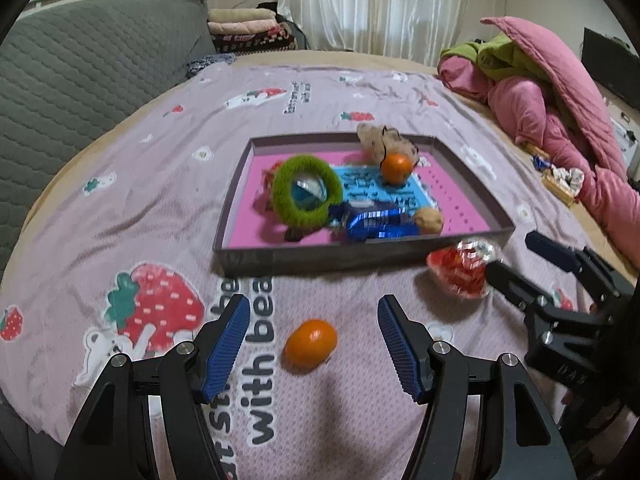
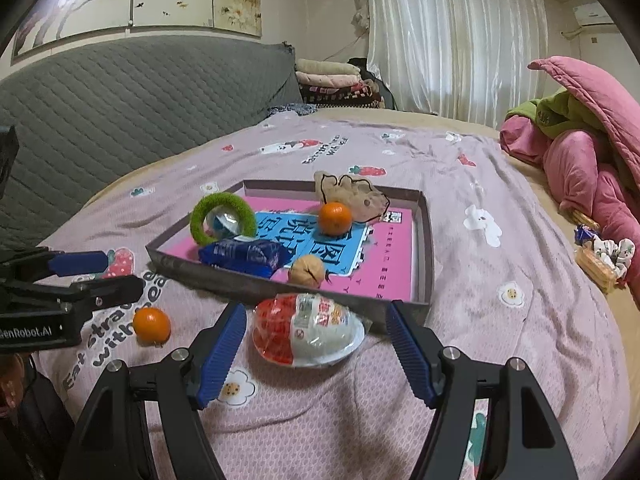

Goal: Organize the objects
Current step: 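Move left tool to the tangerine on the sheet while right approaches the plastic egg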

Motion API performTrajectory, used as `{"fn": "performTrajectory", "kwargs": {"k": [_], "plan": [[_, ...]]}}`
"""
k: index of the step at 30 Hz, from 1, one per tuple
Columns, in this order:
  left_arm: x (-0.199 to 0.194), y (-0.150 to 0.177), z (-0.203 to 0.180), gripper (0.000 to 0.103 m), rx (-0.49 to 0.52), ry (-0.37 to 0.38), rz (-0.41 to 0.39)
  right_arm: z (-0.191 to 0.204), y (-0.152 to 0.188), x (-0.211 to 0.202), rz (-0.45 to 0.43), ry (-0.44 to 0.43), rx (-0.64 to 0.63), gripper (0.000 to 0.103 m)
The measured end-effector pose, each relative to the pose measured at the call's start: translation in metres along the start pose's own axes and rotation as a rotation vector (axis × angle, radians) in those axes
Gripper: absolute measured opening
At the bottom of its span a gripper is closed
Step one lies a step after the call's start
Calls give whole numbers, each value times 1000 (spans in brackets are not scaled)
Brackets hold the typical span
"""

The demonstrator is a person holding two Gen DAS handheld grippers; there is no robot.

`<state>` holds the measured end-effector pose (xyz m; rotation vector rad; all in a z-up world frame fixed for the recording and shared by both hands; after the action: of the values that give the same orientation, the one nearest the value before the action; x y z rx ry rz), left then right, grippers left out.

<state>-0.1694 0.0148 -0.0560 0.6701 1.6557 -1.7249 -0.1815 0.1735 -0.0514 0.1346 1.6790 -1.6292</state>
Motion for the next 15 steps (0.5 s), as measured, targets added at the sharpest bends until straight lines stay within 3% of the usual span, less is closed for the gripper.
{"fn": "performTrajectory", "kwargs": {"k": [15], "plan": [[18, 27, 5, 68, 22, -19, 51, 1, 11, 6, 34, 3, -7, 72]]}}
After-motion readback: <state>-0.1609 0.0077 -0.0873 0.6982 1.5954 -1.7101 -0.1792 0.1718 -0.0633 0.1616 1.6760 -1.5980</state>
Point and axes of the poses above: each gripper's, at about its wrist camera, not at the fingertips, and x roughly the way its jaws point, z to its left, y to its underside, the point moved 8 cm from there along x, roughly the way its jaws point, and after that the axes turned 7 degrees about -y, right-handed, at the moved point
